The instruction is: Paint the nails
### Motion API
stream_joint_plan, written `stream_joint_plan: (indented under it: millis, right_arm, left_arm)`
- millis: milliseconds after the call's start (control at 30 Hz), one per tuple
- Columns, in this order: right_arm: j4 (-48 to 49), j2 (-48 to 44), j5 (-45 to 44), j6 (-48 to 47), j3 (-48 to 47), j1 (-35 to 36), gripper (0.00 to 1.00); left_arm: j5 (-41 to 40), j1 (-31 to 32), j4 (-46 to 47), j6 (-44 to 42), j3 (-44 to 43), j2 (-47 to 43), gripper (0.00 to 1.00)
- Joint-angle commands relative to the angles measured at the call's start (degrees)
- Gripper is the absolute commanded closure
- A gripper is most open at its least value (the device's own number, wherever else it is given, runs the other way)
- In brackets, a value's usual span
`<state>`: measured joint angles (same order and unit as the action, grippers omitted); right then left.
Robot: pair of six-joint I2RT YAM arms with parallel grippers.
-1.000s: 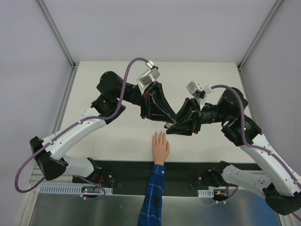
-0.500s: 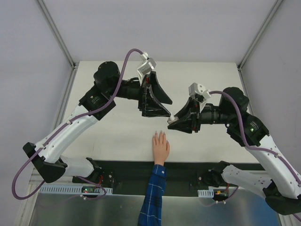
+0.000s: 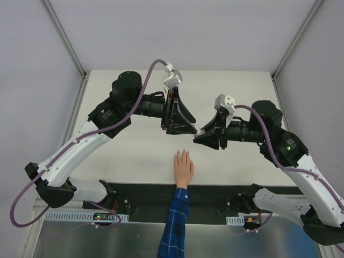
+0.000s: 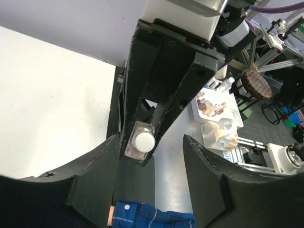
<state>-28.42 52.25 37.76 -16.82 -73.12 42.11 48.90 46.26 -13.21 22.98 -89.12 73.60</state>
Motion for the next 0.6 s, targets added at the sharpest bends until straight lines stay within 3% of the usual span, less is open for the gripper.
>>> stream_joint_plan:
  millis: [0,333,567]
  right_arm:
    - [1.1,-0.3,-2.2,-0.8,-3.2,0.3,1.0]
    - [2.1,0.1,-3.3,-0.3,-2.9,0.5,1.0]
    - [2.8,0.9,-3.2,0.2,-3.1,1.2,1.0]
  left_arm:
    - [-3.2,1.8,-2.0,-3.0,-3.3,0.5,0.51]
    - [-7.1,3.7,-5.7,-5.9,-5.4,1.4,0.67]
    - [-8.4,4.5,-6.2,-6.5,-6.6,2.1,0.89]
